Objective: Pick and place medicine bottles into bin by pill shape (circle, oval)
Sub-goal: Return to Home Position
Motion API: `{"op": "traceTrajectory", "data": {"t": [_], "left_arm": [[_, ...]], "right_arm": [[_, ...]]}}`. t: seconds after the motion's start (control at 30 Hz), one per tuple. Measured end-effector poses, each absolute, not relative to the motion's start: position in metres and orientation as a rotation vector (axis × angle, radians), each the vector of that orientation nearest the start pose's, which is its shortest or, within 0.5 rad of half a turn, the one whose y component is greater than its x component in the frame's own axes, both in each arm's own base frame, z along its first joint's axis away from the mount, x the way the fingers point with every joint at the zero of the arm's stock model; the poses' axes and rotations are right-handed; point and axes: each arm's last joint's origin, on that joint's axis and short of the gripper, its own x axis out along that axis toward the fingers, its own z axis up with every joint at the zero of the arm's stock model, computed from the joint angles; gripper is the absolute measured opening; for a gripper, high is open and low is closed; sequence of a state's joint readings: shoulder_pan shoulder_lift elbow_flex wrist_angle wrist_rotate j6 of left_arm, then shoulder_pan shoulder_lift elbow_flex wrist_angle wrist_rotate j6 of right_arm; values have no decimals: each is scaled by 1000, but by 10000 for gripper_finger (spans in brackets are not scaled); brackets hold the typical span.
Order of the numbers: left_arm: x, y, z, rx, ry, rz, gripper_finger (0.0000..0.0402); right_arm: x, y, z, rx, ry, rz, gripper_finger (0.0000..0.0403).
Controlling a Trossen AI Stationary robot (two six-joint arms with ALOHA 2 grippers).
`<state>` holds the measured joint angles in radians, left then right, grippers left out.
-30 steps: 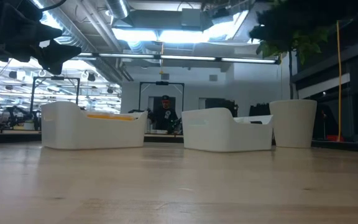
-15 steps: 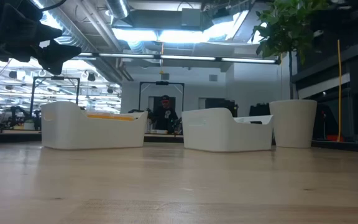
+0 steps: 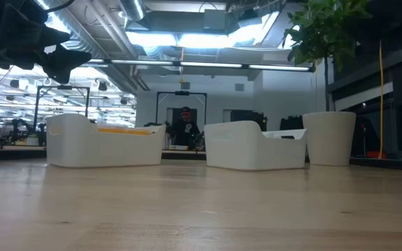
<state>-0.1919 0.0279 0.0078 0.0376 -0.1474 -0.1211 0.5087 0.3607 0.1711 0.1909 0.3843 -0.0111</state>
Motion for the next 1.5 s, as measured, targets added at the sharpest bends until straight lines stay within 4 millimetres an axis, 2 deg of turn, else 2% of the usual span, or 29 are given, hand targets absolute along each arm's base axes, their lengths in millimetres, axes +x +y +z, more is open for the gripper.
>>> {"op": "traceTrajectory", "data": {"t": [0.1, 0.4, 0.6, 0.7, 0.87, 0.97, 1.07, 1.13, 1.23, 1.5], "left_arm": [[98, -15, 168, -124, -14, -45, 263], [98, -15, 168, -124, -14, -45, 263], [98, -15, 168, -124, -14, -46, 263], [98, -15, 168, -124, -14, -46, 263], [98, -15, 168, -124, -14, -46, 263], [98, -15, 167, -124, -14, -46, 263], [98, -15, 168, -124, -15, -45, 263], [98, -15, 168, -124, -15, -45, 263], [98, -15, 168, -124, -14, -45, 263], [98, -15, 168, -124, -14, -45, 263]], "right_arm": [[110, 48, 208, -62, 7, 121, 216], [105, 28, 215, -42, -68, 131, 216], [97, 14, 224, -46, -163, 24, 216], [91, 6, 227, 11, -212, -29, 216], [81, 2, 232, -31, -291, 108, 216], [79, 0, 233, -9, -298, 121, 216], [82, 0, 227, 11, -279, 121, 216], [87, 0, 214, 15, -269, 133, 216], [90, 1, 201, 25, -339, 176, 216], [91, 5, 198, -1, -335, 214, 216]]}}
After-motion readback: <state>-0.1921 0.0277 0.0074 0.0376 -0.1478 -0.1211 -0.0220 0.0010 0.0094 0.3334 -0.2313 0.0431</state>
